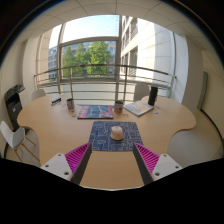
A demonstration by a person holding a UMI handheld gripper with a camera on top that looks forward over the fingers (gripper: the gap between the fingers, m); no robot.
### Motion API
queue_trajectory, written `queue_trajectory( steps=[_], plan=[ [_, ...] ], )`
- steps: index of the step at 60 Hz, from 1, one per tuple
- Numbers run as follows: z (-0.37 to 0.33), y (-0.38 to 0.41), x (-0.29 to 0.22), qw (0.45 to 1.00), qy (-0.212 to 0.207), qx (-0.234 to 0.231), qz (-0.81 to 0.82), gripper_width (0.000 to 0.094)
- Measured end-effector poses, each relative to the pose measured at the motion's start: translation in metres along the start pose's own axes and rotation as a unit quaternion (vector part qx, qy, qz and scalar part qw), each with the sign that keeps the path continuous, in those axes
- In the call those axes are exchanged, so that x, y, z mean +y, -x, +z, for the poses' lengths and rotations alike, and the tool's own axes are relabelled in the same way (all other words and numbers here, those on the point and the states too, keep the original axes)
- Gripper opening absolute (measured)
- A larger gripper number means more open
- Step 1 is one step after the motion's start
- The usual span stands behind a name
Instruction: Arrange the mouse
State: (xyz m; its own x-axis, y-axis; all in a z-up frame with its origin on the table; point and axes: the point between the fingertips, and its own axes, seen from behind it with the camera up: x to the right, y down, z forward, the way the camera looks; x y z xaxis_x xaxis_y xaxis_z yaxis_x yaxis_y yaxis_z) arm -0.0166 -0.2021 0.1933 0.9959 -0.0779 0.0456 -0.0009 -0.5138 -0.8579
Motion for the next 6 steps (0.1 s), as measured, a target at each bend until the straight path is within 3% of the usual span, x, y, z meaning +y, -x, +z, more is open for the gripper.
queue_trajectory(
  steps=[6],
  plan=[
    [-0.017, 0.003, 0.005, 1.0, -0.002, -0.001, -0.001, 0.0849]
  ],
)
